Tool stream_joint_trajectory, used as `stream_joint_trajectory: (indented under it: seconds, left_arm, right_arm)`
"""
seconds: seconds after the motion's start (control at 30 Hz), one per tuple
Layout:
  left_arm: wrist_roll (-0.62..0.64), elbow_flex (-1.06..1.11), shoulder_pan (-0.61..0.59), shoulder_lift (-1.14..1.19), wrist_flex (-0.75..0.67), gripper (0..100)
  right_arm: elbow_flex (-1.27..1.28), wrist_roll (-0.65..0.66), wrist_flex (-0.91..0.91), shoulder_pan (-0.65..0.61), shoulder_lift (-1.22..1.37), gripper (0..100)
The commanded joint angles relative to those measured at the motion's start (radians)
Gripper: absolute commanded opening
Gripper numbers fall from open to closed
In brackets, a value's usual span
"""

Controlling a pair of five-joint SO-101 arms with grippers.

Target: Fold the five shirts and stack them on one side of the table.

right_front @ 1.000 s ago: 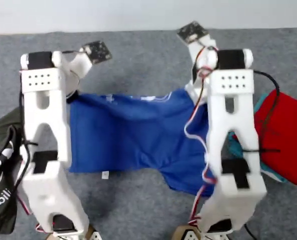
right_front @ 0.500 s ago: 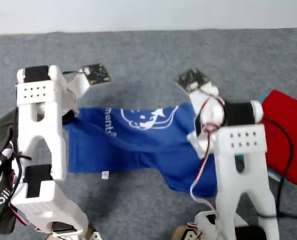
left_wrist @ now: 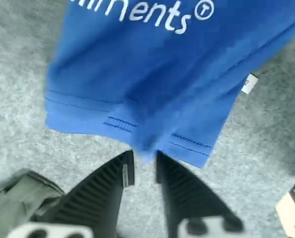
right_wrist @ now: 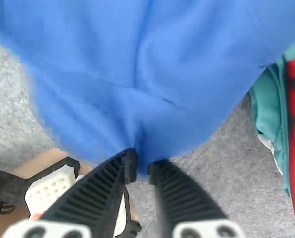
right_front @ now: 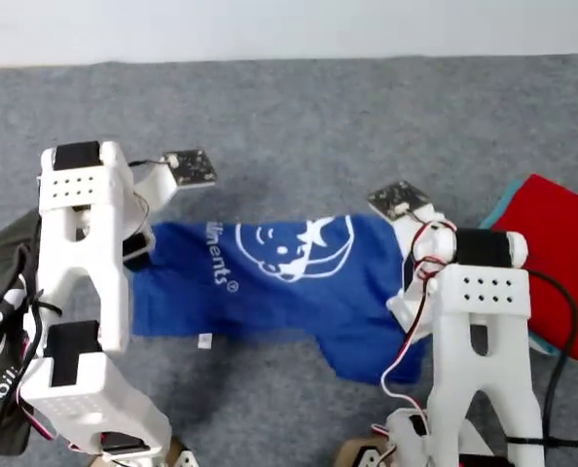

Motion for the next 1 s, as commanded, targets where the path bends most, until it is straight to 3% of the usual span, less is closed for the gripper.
stream_joint_trajectory:
  seconds: [0.0,0.17,0.27,0.4,0.53,0.73,0.97]
  left_arm:
    - [-0.009,-0.001,-0.017,-0.091,0.025,13]
    - [-0.017,-0.004,-0.023,-0.175,0.012,13]
    - [0.061,-0.002,-0.023,-0.192,-0.066,13]
    - [0.201,0.002,-0.031,-0.161,-0.215,10]
    - [0.273,0.002,-0.002,-0.071,-0.262,3]
    - [0.29,-0.01,0.021,0.14,-0.27,1]
    - [0.29,-0.131,0.015,0.322,-0.278,1]
  right_arm:
    - [-0.011,-0.008,-0.008,0.013,-0.035,21.8]
    - [-0.066,-0.037,-0.076,0.007,-0.033,26.0]
    - [-0.074,-0.038,-0.203,0.005,-0.033,25.8]
    - [-0.064,-0.034,-0.407,-0.031,0.016,14.9]
    - [-0.072,-0.034,-0.561,-0.062,0.18,0.5]
    - [-0.133,-0.034,-0.711,-0.059,0.484,1.1]
    - [-0.462,-0.037,-0.705,-0.019,0.82,1.0]
